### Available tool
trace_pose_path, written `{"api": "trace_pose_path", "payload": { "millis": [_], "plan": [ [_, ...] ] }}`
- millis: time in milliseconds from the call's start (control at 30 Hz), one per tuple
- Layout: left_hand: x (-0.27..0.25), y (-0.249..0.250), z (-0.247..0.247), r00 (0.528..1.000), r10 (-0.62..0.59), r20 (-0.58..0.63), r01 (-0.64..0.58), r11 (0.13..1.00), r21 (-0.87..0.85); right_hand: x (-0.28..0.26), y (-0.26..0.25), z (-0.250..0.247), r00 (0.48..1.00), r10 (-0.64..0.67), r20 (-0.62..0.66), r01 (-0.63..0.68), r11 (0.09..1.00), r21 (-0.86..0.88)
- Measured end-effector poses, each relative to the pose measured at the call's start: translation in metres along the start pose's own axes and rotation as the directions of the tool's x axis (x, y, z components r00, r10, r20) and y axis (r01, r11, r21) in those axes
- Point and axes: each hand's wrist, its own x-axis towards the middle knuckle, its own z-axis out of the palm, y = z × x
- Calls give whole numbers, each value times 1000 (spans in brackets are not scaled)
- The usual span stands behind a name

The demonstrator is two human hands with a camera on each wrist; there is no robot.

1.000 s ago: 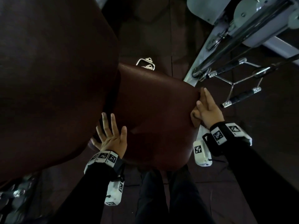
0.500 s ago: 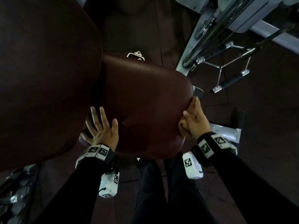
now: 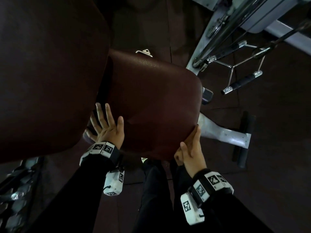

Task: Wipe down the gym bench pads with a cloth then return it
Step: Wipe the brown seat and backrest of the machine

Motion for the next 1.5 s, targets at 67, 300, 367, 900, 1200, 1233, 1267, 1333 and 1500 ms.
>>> {"api": "trace_pose_path", "payload": {
  "millis": [67, 300, 367, 900, 1200, 1233, 1267, 1333, 1500],
  "plan": [
    [0, -1, 0, 1000, 1, -5, -1, 1000, -1, 8, -3, -5, 1000, -6, -18, 7, 1000, 18],
    [2, -2, 3, 999, -2, -37, 2, 1000, -10, 61, -35, -26, 983, -176, -54, 153, 945, -290],
    [2, -3, 5, 998, 5, -55, -5, 1000, -12, 68, -48, -27, 962, -272, 8, 253, 882, -398],
    [-15, 15, 13, 957, -39, -288, 48, 999, 25, 27, -74, 4, 648, -381, 660, 719, 593, -364],
    [-94, 124, 96, 853, -337, -399, 240, 931, -274, 117, -97, -30, 824, -195, 531, 566, 324, -758],
    [-96, 130, 105, 855, -365, -370, 268, 919, -288, 118, -94, -28, 827, -191, 529, 562, 314, -765],
    [-96, 134, 113, 854, -390, -344, 291, 907, -305, 118, -91, -27, 830, -192, 523, 557, 305, -772],
    [-94, 136, 124, 838, -422, -345, 304, 888, -346, 119, -87, -25, 832, -194, 519, 554, 302, -776],
    [-99, 129, 138, 738, -543, -399, 280, 786, -551, 123, -86, -23, 834, -172, 525, 552, 294, -780]
  ]
}}
